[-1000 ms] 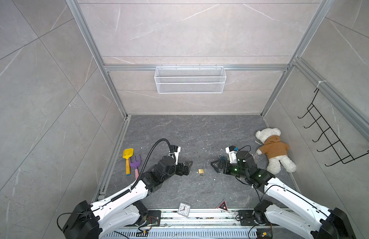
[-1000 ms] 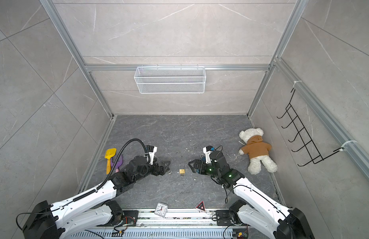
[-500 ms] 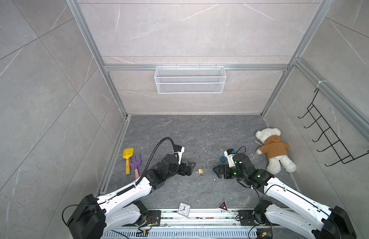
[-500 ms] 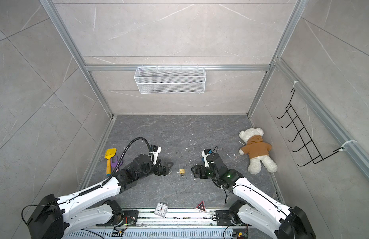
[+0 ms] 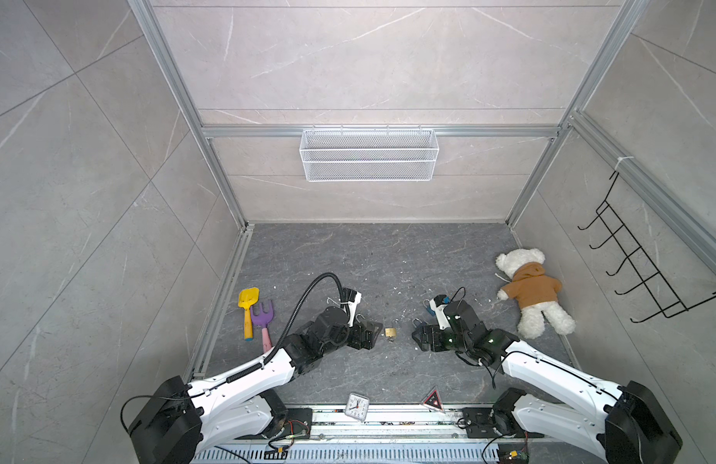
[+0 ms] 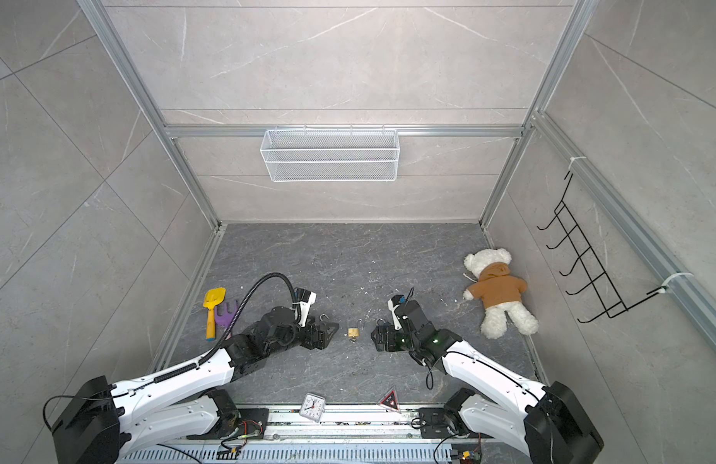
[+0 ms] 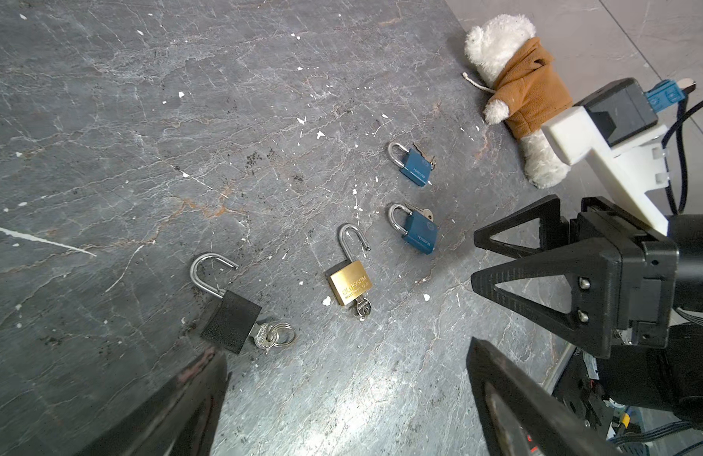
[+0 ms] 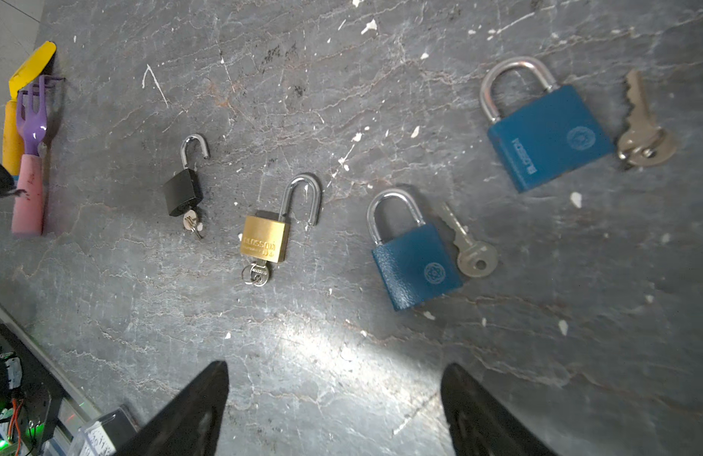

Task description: Lock with the key

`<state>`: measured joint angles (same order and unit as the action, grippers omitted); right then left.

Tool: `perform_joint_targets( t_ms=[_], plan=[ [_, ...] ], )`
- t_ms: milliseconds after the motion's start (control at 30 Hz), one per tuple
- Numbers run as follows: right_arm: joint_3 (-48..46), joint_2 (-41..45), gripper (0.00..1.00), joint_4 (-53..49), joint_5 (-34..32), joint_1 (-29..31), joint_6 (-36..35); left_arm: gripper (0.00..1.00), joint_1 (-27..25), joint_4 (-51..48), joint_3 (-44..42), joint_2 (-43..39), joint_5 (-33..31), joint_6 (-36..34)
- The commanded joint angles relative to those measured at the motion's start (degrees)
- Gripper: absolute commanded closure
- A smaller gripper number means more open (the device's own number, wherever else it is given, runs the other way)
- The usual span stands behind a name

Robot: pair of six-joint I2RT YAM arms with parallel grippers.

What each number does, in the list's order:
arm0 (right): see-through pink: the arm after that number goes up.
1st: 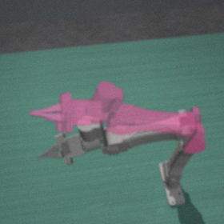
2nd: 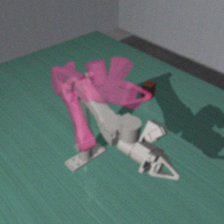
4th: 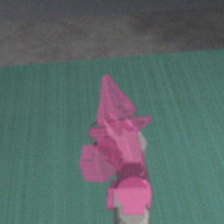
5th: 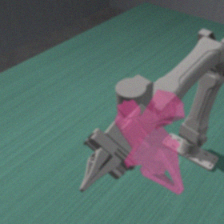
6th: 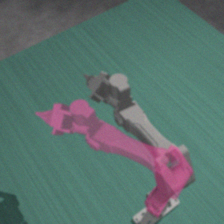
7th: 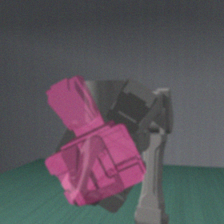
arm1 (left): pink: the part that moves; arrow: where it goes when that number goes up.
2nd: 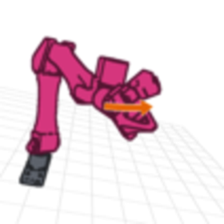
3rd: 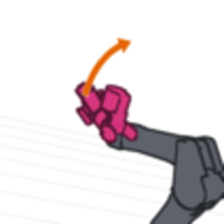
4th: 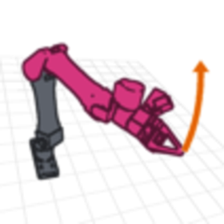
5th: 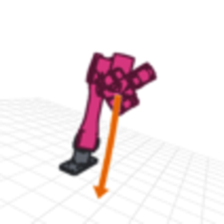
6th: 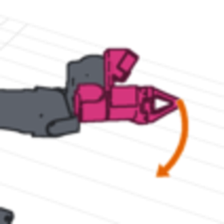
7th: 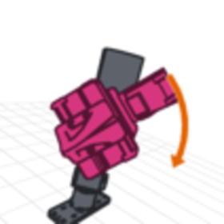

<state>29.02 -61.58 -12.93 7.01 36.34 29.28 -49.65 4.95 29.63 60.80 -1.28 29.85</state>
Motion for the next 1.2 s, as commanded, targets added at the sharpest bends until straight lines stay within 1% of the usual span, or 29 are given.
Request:
perform_joint_targets(
  t_ms=[0, 100, 167, 233, 367, 433, 467, 700, 800, 967, 1033, 1100, 1167],
  plan=[
    [-0.8, -2.3, 0.16, 2.7, -1.2, 0.7, -0.6, 0.03, -0.3, 3.8, -0.6, 0.7, -0.7, 0.4],
    [0.2, -4.6, 0.2, 3.1, -1.8, 1.9, -0.3, 0.04, -0.4, 5.6, -1.6, 1.2, -1.1, 1.3],
    [1.1, -5.9, 0.23, 3.0, -3.4, 3.5, 0.2, 0.04, -0.4, 6.7, -2.2, 1.6, -0.9, 1.5],
    [2.4, -7.4, 0.25, 2.5, -7.5, 6.5, 1.7, 0.04, -0.4, 6.8, -2.1, 2.3, -1.0, 1.3],
    [5.7, -11.3, 0.25, 0.5, -17.8, 13.4, 5.1, 0.04, -0.4, 6.7, -2.6, 1.7, -0.9, 1.3],
    [8.1, -13.4, 0.25, -1.6, -21.4, 15.4, 6.7, 0.04, -0.4, 6.8, -3.2, 0.5, -1.0, 1.2],
    [9.2, -14.1, 0.25, -2.4, -22.0, 16.0, 7.3, 0.04, -0.4, 6.4, -3.3, -0.1, -1.0, 1.0],
    [17.3, -21.5, 0.25, -8.7, -21.6, 17.1, 12.8, 0.04, -0.4, -0.3, -2.9, -5.7, -1.2, 0.3],
    [18.3, -22.6, 0.25, -8.0, -21.2, 17.4, 14.1, 0.04, -0.4, -1.6, -3.8, -8.2, -1.9, 0.1],
    [21.3, -25.5, 0.26, -9.7, -22.8, 17.5, 15.9, 0.04, -0.3, -2.8, -4.3, -10.3, -2.5, 0.3],
    [21.8, -26.4, 0.28, -9.4, -22.5, 17.5, 16.0, 0.04, -0.4, -2.5, -4.5, -10.3, -2.5, 0.5],
    [21.9, -27.2, 0.32, -8.4, -21.7, 17.5, 15.6, 0.04, -0.3, -2.4, -4.7, -10.2, -2.4, 0.6],
    [22.1, -28.1, 0.33, -7.9, -21.2, 17.4, 15.3, 0.04, -0.3, -2.3, -5.0, -10.2, -2.3, 0.6]
  ],
)
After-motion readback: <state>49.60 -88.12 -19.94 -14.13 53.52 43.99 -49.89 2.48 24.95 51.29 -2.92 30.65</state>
